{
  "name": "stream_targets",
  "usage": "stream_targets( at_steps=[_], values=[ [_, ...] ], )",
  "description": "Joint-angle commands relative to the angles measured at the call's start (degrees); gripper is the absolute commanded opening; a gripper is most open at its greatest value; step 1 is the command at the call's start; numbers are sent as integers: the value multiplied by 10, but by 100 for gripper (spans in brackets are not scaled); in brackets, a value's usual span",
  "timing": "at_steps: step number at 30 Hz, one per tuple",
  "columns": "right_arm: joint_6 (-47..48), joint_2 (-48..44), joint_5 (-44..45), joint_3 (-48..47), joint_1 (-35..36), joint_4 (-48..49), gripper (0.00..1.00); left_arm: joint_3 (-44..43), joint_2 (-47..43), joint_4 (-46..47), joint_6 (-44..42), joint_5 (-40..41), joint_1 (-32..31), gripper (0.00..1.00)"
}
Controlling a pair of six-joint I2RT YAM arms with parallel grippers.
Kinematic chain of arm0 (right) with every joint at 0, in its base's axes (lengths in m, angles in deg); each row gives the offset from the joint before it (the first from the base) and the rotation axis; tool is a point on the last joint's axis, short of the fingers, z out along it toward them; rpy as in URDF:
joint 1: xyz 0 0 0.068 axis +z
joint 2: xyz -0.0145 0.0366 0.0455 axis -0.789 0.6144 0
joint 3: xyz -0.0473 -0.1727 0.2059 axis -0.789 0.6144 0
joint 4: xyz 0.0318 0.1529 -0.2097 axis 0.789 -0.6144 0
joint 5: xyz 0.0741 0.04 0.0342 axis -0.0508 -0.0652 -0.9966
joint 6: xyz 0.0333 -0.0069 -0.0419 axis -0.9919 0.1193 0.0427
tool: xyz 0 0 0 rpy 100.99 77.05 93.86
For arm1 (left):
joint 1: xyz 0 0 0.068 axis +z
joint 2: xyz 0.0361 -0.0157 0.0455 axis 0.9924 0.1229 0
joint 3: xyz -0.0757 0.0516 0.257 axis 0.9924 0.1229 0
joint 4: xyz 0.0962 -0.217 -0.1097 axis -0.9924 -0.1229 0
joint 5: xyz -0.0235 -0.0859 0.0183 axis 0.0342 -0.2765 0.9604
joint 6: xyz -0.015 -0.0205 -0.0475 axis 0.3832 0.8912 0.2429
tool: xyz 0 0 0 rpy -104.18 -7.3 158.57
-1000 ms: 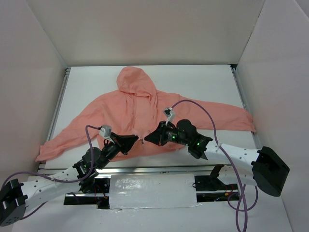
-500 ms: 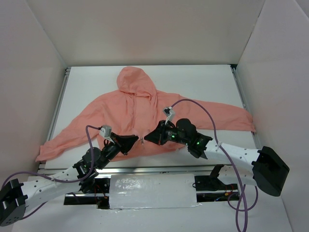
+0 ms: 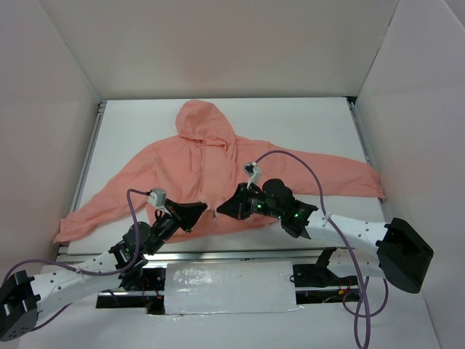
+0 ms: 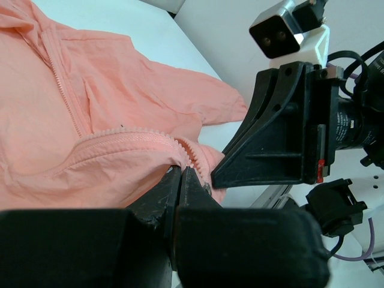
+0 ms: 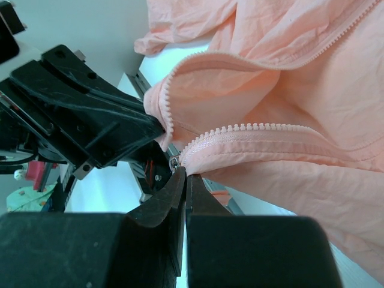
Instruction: Zip up the jacket
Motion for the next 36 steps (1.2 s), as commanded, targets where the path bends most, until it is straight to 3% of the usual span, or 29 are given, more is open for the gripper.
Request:
stream_targets(
  at_steps=[1, 36],
  values=[
    [0, 2, -6, -18, 8, 7, 0, -14, -7, 24, -16, 10, 2, 0],
    [-18, -4, 39, -49, 21, -42, 0, -2, 6, 50, -21, 7, 3, 0]
  ],
)
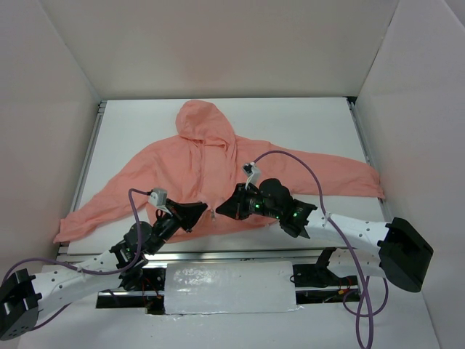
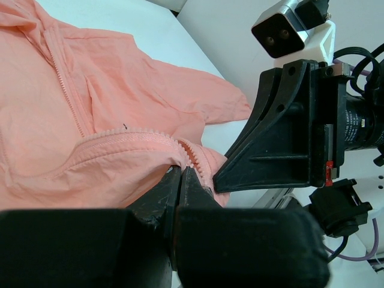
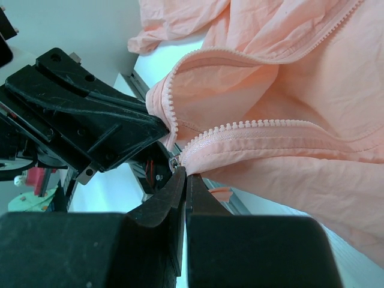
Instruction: Zip up the jacket
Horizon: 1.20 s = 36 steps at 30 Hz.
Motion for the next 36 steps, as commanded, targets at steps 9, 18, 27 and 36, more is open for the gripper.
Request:
stream_targets(
  at_steps=[9, 18, 27, 36],
  values=[
    [-5, -13, 16, -29, 5, -6, 0, 2, 10, 54, -16, 3, 2, 0],
    [-6, -17, 16, -28, 5, -6, 0, 2, 16, 57, -16, 4, 3, 0],
    [-8, -19, 25, -28, 4, -9, 0, 1, 20, 61, -15, 0, 2, 0],
    [-14, -16, 39, -36, 3, -24, 0, 2, 23, 63, -17, -6, 2, 0]
  ],
)
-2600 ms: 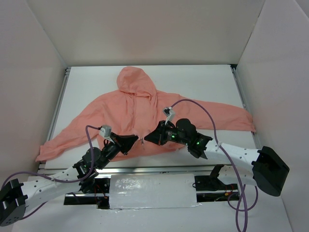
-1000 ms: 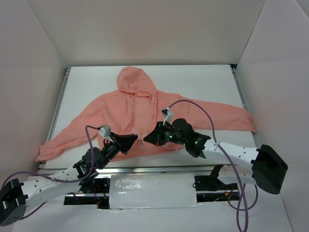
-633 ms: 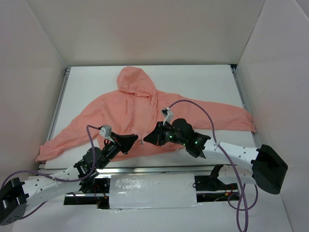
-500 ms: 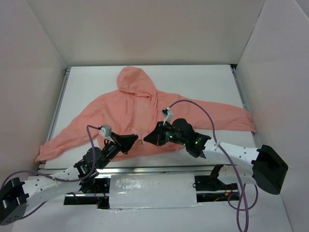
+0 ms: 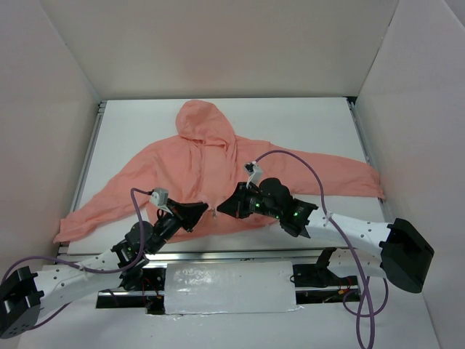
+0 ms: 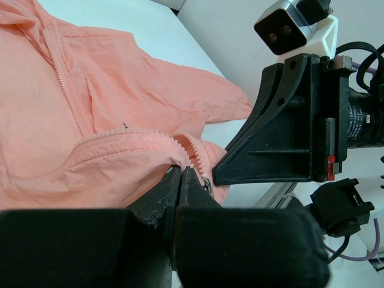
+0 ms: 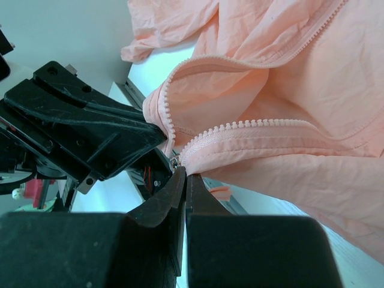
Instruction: Zip up the jacket
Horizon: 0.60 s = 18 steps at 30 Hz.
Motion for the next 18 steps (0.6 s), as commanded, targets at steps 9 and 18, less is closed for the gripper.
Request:
stream_targets(
  at_steps=[9, 18],
  values=[
    [2, -10, 5, -32, 4, 1, 0, 1, 9, 51, -14, 6, 2, 0],
    [5, -4, -8, -21, 3, 10, 0, -2, -22, 28, -9, 22, 2, 0]
  ],
)
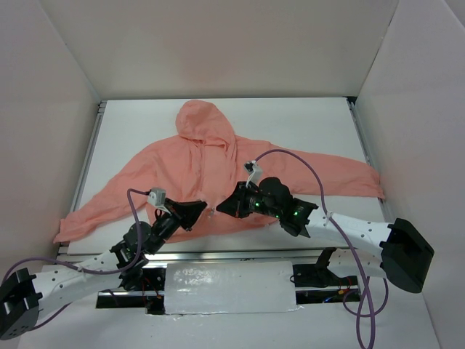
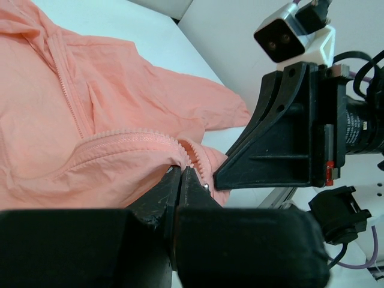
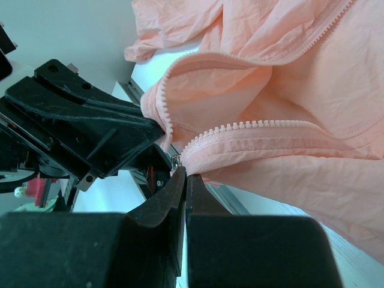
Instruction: Zip up the jacket
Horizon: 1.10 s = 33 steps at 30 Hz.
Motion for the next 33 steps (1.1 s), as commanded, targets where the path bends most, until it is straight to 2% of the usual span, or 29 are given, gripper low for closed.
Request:
stream_targets(
  at_steps=[1, 16, 33],
  values=[
    [5, -4, -7, -13, 4, 13, 0, -2, -13, 27, -12, 13, 2, 0],
    [7, -14, -11, -13, 4, 19, 0, -1, 17, 48, -10, 7, 3, 0],
    [5, -10, -8, -15, 4, 24, 0, 2, 11, 50, -8, 2, 3, 0]
  ],
)
